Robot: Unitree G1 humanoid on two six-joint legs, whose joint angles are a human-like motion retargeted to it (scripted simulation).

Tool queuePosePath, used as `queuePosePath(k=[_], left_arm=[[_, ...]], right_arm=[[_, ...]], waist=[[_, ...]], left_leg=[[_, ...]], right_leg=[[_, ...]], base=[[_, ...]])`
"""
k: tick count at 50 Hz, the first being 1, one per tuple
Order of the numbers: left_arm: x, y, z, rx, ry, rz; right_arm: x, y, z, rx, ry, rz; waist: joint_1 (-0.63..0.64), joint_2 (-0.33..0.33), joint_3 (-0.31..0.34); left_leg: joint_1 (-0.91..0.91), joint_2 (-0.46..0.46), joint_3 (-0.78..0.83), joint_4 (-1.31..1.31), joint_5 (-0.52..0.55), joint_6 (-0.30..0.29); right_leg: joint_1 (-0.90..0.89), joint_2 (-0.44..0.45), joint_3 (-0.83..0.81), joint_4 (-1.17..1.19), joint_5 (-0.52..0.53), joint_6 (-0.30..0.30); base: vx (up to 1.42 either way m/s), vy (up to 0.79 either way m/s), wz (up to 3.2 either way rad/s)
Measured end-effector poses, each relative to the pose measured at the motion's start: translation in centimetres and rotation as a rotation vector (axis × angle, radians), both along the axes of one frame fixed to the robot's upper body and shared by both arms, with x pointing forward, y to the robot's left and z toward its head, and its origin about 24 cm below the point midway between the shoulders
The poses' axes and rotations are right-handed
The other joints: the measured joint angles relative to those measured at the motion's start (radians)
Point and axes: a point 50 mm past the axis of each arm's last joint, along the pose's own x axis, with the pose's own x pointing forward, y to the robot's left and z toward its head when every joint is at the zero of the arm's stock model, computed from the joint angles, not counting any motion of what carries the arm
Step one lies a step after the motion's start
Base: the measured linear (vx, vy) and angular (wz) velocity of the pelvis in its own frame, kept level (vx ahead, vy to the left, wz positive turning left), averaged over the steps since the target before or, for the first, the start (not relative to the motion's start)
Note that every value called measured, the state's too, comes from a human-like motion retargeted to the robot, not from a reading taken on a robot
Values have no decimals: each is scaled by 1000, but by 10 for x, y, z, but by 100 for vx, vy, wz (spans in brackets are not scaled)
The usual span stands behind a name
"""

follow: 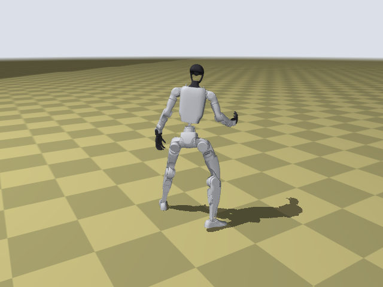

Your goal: Kungfu

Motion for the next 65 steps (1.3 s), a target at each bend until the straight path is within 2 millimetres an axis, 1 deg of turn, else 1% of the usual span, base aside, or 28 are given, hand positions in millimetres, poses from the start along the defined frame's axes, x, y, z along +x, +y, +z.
queuePosePath(k=[2,4,5,7,10,12,15,18,20,22,23,25,27,30,32,33,35,38,40,43,45,47,50,56,59,60,62,65], left_arm=[[-37,-1,-10,16,146,-10],[-78,-1,-15,15,293,-1],[-99,0,-15,12,368,9],[-146,1,-12,4,532,28],[-225,-8,4,-26,817,35],[-278,-21,23,-72,1028,22],[-336,-50,56,-184,1293,14],[-361,-85,71,-319,1384,48],[-363,-106,72,-394,1377,77],[-353,-122,64,-469,1334,114],[-346,-130,60,-513,1316,133],[-328,-137,50,-614,1284,147],[-313,-135,41,-659,1252,98],[-297,-117,29,-583,1176,-29],[-284,-103,19,-495,1113,-76],[-274,-97,14,-463,1074,-83],[-251,-80,5,-416,1003,-84],[-226,-61,-3,-356,929,-119],[-211,-50,-6,-311,893,-182],[-192,-37,-9,-243,853,-280],[-183,-32,-11,-205,840,-317],[-177,-33,-13,-191,831,-312],[-172,-35,-14,-200,816,-279],[-174,-41,-15,-225,815,-284],[-181,-44,-13,-256,836,-284],[-184,-44,-12,-264,853,-289],[-190,-41,-10,-258,903,-321],[-193,-45,-11,-234,911,-342]], right_arm=[[5,30,-36,193,35,39],[21,68,-52,343,29,106],[33,89,-53,402,15,155],[67,131,-31,469,-62,307],[114,186,37,525,-243,584],[129,213,91,540,-387,757],[132,244,172,556,-605,987],[118,253,243,557,-823,1163],[107,247,279,536,-942,1209],[98,237,308,513,-1030,1173],[94,232,317,511,-1066,1144],[84,225,334,536,-1144,1069],[79,224,337,591,-1179,1021],[81,235,326,667,-1144,1025],[84,243,317,718,-1099,1081],[85,247,314,748,-1081,1117],[88,250,308,812,-1048,1171],[92,245,295,852,-1020,1161],[93,238,289,824,-1020,1103],[91,228,283,743,-1035,1004],[90,224,281,705,-1040,969],[90,224,280,686,-1033,962],[92,225,276,684,-1007,963],[96,220,264,666,-963,915],[97,218,260,643,-948,889],[98,217,259,635,-942,881],[98,212,255,625,-934,859],[98,203,248,621,-935,834]], waist=[[81,-33,-12],[162,-74,-19],[201,-92,-18],[271,-104,2],[337,-118,19],[367,-145,15],[390,-192,1],[390,-239,4],[396,-274,10],[401,-293,15],[398,-299,12],[395,-297,3],[369,-294,-22],[303,-306,-66],[232,-308,-61],[201,-304,-58],[154,-258,-86],[34,-162,-96],[-23,-116,-99],[-62,-93,-91],[-68,-81,-88],[-90,-88,-74],[-141,-72,-59],[-222,-48,-22],[-256,-50,3],[-268,-48,7],[-235,-58,-8],[-202,-88,-12]], left_leg=[[-34,2,58,26,-52,81],[-59,17,137,58,-82,136],[-70,24,163,72,-85,147],[-82,24,139,91,-42,122],[-104,-4,88,128,-15,113],[-123,-17,84,162,-27,106],[-158,-29,82,213,-55,99],[-224,-33,72,286,-75,118],[-279,-26,103,349,-84,166],[-325,30,212,423,-111,234],[-340,67,284,457,-134,279],[-377,117,285,508,-179,297],[-418,107,204,537,-237,286],[-413,38,165,560,-325,304],[-349,-62,176,548,-376,325],[-332,-98,160,525,-378,325],[-327,-120,94,458,-356,316],[-250,-205,17,332,-310,326],[-185,-256,-12,247,-283,330],[-64,-319,-9,127,-257,334],[4,-338,-11,67,-250,327],[87,-395,-8,4,-246,331],[183,-439,-32,-47,-253,324],[381,-504,-128,-113,-283,320],[474,-528,-176,-97,-313,310],[496,-533,-194,-78,-325,305],[492,-531,-159,5,-324,287],[460,-515,-34,162,-197,229]], right_leg=[[41,-15,-62,-28,25,16],[73,-27,-109,-49,49,31],[89,-28,-130,-56,60,36],[128,-12,-152,-61,74,41],[172,1,-176,-68,90,45],[172,-12,-171,-69,94,43],[165,-28,-172,-80,111,48],[157,-29,-167,-104,135,51],[140,-32,-156,-119,154,55],[122,-23,-158,-137,177,58],[112,-13,-161,-149,193,58],[100,25,-148,-179,241,58],[88,64,-104,-202,316,58],[101,29,-37,-205,493,58],[107,-38,109,-136,609,58],[69,-37,228,-67,638,58],[-5,109,472,-20,647,58],[-57,256,591,140,505,58],[-94,273,554,238,381,58],[-157,309,579,305,211,58],[-209,370,635,297,146,58],[-251,367,676,282,85,53],[-301,380,696,201,45,7],[-299,385,738,-67,-14,-148],[-231,357,698,-208,86,-214],[-202,350,671,-233,133,-230],[-152,336,593,-198,57,-236],[-73,318,542,-240,33,-235]], base=[[4,20,180],[1,8,156],[0,-1,127],[3,-4,104],[18,5,84],[26,11,41],[32,11,29],[25,-9,34],[29,-8,22],[18,-7,-2],[19,-2,-33],[32,7,-72],[65,29,-77],[68,37,22],[63,41,146],[44,19,128],[44,10,123],[46,12,232],[49,11,216],[46,6,150],[49,-1,92],[44,7,101],[50,-6,116],[55,-23,95],[52,-25,94],[61,-39,73],[66,-47,39],[45,-32,37]])
